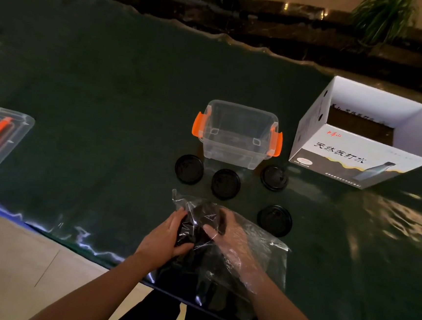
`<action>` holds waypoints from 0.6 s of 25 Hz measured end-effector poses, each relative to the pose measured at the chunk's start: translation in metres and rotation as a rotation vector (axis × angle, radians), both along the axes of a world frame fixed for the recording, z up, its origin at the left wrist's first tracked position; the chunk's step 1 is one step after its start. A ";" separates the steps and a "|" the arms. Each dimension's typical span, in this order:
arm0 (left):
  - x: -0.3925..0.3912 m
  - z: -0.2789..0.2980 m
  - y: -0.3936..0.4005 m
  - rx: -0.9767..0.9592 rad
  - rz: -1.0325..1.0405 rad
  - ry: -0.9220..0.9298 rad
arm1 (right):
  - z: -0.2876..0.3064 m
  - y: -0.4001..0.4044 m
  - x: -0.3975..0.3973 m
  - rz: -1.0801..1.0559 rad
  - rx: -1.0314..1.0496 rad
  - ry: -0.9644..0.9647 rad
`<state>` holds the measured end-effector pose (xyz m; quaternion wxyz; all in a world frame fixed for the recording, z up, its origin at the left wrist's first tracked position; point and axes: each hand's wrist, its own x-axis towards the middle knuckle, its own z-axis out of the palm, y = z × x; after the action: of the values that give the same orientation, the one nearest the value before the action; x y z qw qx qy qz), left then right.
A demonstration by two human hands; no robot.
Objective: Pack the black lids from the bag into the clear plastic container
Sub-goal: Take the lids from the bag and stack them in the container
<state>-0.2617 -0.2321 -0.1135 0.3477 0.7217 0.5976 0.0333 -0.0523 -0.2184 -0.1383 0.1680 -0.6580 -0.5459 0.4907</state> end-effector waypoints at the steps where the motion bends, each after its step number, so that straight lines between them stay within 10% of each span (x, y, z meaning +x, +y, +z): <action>1: -0.001 0.000 0.000 0.007 0.002 -0.004 | -0.002 -0.003 0.002 0.035 0.028 -0.031; 15: -0.001 -0.007 -0.001 0.065 -0.067 0.085 | -0.004 0.003 0.002 0.098 0.070 -0.090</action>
<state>-0.2626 -0.2335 -0.1204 0.2993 0.7529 0.5860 0.0106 -0.0507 -0.2153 -0.1420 0.1421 -0.6457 -0.6012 0.4487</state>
